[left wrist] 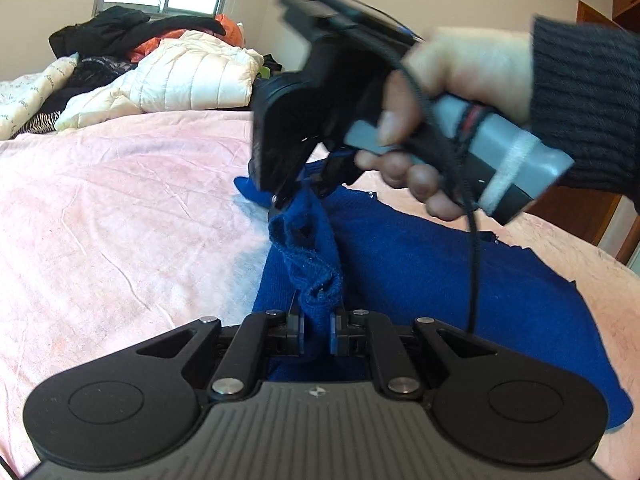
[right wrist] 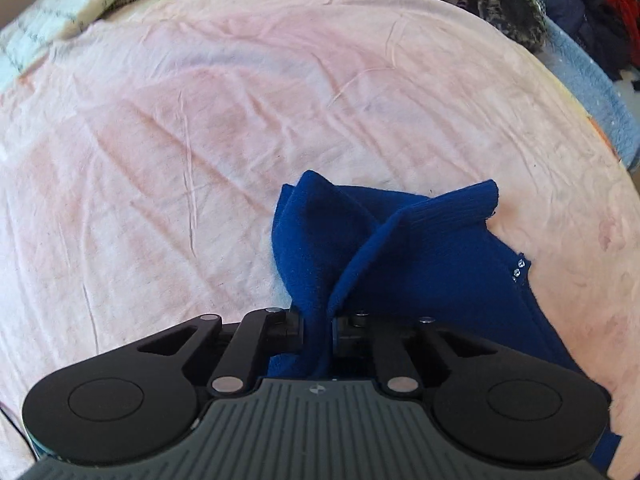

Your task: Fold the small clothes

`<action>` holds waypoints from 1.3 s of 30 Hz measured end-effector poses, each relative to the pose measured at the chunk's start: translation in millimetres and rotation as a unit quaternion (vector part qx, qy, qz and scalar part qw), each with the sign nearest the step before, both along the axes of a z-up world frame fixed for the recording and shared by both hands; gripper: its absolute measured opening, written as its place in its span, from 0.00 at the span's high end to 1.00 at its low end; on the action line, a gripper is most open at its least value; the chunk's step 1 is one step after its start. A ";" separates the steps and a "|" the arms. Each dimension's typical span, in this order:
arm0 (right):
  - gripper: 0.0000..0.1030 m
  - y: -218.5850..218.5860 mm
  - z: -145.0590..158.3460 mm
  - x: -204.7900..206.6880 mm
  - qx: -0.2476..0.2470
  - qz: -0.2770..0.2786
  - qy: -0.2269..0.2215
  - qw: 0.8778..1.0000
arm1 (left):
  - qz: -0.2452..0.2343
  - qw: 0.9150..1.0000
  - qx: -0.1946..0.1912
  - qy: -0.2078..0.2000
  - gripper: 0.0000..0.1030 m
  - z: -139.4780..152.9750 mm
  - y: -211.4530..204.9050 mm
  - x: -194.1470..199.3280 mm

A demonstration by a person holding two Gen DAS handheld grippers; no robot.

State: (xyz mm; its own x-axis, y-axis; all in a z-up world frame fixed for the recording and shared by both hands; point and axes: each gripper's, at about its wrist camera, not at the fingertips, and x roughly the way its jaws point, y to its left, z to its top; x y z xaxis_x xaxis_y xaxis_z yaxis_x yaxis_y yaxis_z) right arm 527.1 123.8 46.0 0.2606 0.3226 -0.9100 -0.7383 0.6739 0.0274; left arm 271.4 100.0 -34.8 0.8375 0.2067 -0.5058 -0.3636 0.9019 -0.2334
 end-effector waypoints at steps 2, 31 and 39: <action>0.87 -20.9 5.0 6.1 0.032 -0.014 0.010 0.999 | -0.006 1.000 -0.005 -0.005 0.90 5.7 -3.7 2.3; 0.84 -399.9 -50.8 28.8 0.333 -0.249 0.150 0.897 | -0.222 0.974 0.034 0.030 0.90 0.1 -215.9 56.8; 0.72 -429.7 -56.2 30.9 0.389 -0.272 0.142 0.869 | -0.225 0.971 0.063 0.047 0.89 -14.2 -226.5 64.5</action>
State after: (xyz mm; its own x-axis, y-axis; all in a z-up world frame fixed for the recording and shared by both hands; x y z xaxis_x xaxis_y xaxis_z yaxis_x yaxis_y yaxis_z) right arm 558.0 -306.0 -10.2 0.3675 0.7684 -0.5239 -0.2054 0.6165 0.7601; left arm 335.9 -126.5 -49.0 0.8088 -0.1047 -0.5787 0.0606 0.9936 -0.0951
